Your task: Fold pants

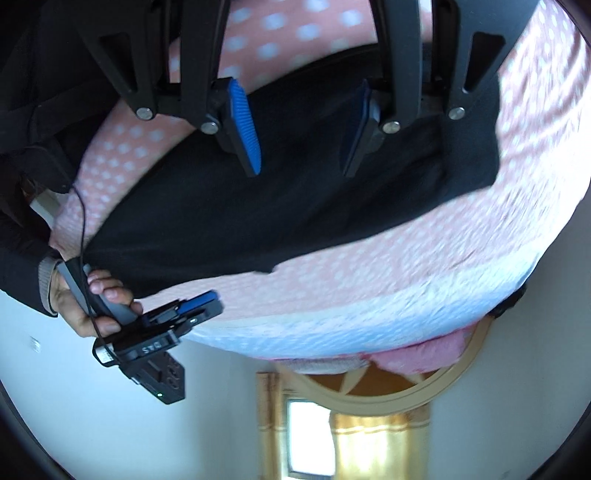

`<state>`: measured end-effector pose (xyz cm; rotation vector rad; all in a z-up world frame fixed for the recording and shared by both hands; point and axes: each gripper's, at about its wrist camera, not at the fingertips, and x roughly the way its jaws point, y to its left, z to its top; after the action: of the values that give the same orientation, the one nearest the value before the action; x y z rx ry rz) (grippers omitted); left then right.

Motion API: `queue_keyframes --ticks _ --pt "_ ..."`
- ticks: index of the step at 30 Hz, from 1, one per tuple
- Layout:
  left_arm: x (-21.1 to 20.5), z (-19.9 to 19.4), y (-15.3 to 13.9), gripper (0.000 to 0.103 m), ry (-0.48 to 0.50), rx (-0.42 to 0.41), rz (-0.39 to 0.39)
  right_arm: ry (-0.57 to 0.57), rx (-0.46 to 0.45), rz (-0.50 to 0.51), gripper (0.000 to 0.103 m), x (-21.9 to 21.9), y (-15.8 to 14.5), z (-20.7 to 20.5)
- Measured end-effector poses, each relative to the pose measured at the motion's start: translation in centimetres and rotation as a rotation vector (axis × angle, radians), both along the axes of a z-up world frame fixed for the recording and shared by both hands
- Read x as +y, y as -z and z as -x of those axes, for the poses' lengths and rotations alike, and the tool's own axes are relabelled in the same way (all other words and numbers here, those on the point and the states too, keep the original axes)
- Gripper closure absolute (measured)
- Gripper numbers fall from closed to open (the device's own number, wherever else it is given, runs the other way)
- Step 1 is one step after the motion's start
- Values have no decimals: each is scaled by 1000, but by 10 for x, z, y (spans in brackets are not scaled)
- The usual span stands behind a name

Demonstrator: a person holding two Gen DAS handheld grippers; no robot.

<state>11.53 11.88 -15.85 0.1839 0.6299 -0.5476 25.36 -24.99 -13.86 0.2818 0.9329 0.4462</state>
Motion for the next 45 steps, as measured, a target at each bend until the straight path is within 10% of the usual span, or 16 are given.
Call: queue_keyframes --ticks 7,13,22,37,40,45 --pt "-91 5 -14 55 223 -7 -31 478 9 -7 60 -202 -12 114" --pt "-182 14 -18 55 434 -1 -59 673 24 -62 60 -277 0 182" --pt "-284 28 -17 55 628 2 -137 751 61 -192 60 -306 36 209" --pt "-313 16 -7 80 652 58 -194 726 115 -159 62 -295 53 195" --pt "-323 19 -2 85 649 48 -215 712 101 -157 96 -295 57 192" --pt "-328 20 -2 96 662 47 -223 696 5 -121 96 -291 32 190"
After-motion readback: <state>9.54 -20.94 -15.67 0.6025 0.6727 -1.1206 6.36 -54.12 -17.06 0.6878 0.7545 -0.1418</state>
